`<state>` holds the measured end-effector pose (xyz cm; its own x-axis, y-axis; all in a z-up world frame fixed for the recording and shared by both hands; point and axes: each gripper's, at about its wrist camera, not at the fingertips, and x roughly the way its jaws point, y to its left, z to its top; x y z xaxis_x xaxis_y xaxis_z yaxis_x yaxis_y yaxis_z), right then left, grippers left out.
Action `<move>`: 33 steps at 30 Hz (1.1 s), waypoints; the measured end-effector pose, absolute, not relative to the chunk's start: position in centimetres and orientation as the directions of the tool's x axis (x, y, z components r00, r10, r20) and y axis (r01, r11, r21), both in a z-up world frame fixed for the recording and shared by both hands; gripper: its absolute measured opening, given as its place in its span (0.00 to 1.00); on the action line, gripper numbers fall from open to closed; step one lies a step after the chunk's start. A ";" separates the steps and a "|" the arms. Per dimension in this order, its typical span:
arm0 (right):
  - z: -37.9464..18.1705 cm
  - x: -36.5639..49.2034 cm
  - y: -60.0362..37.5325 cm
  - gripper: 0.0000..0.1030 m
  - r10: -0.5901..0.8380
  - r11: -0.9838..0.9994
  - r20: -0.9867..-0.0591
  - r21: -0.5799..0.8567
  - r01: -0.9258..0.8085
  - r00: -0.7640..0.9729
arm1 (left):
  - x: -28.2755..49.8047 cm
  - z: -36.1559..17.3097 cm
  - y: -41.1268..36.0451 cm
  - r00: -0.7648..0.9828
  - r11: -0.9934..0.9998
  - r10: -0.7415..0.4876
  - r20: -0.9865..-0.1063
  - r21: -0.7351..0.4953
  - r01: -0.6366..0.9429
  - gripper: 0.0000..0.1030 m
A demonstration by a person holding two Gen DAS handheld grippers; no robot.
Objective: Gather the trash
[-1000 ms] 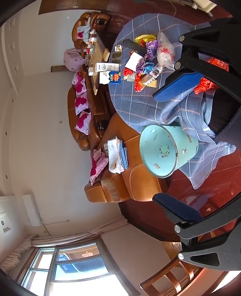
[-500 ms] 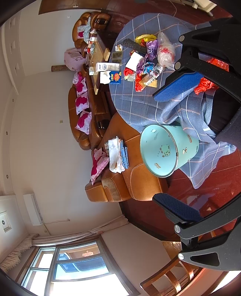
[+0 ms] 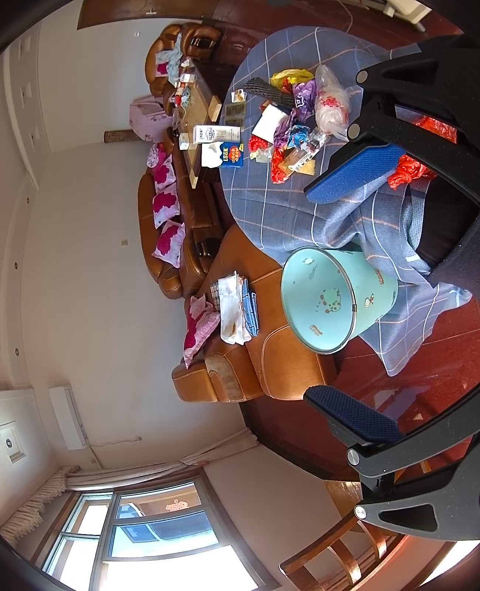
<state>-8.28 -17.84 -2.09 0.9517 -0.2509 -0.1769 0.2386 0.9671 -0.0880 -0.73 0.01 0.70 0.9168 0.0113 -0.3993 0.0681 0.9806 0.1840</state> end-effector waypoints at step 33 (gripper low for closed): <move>-1.8 -8.5 -18.0 0.96 -0.255 0.966 -0.170 -0.087 0.244 0.952 | -0.8 1.0 -0.2 0.921 0.981 0.011 -0.391 0.185 0.067 0.94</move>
